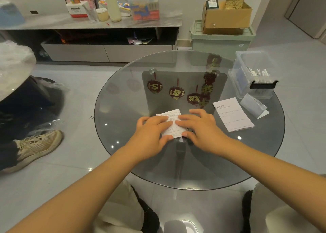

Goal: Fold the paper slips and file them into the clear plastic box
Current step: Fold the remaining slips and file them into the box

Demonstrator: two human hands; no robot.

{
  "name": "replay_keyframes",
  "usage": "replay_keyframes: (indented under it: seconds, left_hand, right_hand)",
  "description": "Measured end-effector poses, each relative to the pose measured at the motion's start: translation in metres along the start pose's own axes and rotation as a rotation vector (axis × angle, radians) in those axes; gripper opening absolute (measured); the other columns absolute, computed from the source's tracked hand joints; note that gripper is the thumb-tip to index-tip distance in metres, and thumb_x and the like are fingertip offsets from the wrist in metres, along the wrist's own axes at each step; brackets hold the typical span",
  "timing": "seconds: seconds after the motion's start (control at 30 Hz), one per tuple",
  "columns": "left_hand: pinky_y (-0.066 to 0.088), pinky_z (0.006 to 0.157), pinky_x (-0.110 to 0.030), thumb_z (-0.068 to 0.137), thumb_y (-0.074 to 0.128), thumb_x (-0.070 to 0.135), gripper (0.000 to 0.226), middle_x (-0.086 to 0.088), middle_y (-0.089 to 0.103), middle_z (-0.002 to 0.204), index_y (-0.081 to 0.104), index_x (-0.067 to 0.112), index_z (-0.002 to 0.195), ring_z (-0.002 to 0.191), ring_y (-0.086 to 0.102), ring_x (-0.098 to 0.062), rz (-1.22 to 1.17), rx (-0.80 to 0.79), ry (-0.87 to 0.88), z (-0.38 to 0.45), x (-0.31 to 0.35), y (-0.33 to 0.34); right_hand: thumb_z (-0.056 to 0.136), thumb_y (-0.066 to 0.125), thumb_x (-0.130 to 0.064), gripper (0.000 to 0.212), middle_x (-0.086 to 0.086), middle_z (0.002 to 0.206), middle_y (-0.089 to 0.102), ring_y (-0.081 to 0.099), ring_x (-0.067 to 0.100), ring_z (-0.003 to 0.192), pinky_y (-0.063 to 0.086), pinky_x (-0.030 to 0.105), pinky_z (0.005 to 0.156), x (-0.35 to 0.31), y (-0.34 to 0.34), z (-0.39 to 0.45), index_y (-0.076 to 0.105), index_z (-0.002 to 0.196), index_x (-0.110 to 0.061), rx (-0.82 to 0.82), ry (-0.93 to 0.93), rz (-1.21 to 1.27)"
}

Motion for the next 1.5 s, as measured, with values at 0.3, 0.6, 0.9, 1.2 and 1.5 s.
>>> replay_keyframes:
  seconds: [0.3, 0.6, 0.9, 1.2, 1.5]
  left_hand:
    - [0.045, 0.075, -0.033, 0.092, 0.036, 0.038, 0.037, -0.004, 0.057, 0.109, 0.058, 0.011, 0.105, 0.092, 0.056, -0.022, 0.219, -0.200, 0.084, 0.004, 0.021, 0.003]
    - [0.046, 0.054, -0.039, 0.086, 0.036, 0.030, 0.036, -0.008, 0.065, 0.069, 0.065, 0.008, 0.083, 0.058, 0.056, -0.027, -0.017, 0.062, 0.070, 0.001, 0.031, -0.020]
    - [0.037, 0.066, -0.019, 0.087, 0.063, 0.023, 0.014, 0.006, 0.057, 0.091, 0.060, 0.018, 0.100, 0.078, 0.050, -0.011, -0.291, 0.139, -0.145, 0.004, 0.015, -0.013]
    - [0.033, 0.088, -0.019, 0.084, 0.068, 0.019, 0.030, 0.006, 0.041, 0.104, 0.059, 0.020, 0.112, 0.099, 0.038, -0.009, -0.359, 0.020, -0.296, 0.016, -0.005, 0.005]
    - [0.041, 0.076, -0.016, 0.077, 0.075, 0.025, 0.028, 0.004, 0.051, 0.100, 0.064, 0.020, 0.102, 0.088, 0.048, -0.008, -0.301, -0.110, -0.189, 0.018, -0.007, -0.003]
  right_hand:
    - [0.093, 0.048, -0.043, 0.047, -0.014, 0.144, 0.040, 0.027, 0.015, 0.132, 0.016, 0.030, 0.103, -0.007, -0.005, -0.008, 0.045, 0.137, -0.030, -0.033, -0.120, -0.109]
    - [0.093, 0.050, -0.032, 0.025, -0.004, 0.086, 0.066, 0.048, 0.015, 0.095, 0.021, 0.024, 0.073, -0.010, -0.021, -0.014, 0.070, 0.088, -0.018, 0.121, -0.164, -0.086]
    - [0.088, 0.059, -0.028, 0.007, -0.012, 0.068, 0.050, 0.047, 0.010, 0.080, 0.042, 0.029, 0.066, 0.013, -0.025, -0.019, 0.055, 0.089, -0.023, 0.168, 0.089, 0.280]
    - [0.087, 0.061, -0.034, 0.042, -0.006, 0.096, 0.044, 0.036, 0.015, 0.093, 0.027, 0.026, 0.079, 0.009, -0.010, -0.007, 0.052, 0.128, -0.038, 0.163, 0.090, 0.083]
    - [0.074, 0.058, -0.043, 0.035, -0.003, 0.090, 0.069, 0.059, 0.024, 0.080, 0.040, 0.033, 0.065, -0.009, -0.012, -0.014, 0.073, 0.095, -0.021, 0.115, -0.175, -0.193]
Point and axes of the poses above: each hand's wrist, its own z-axis towards the middle knuckle, its own y-axis out of the palm, x = y × z, the point moved 9 cm from there along z, towards the middle knuckle
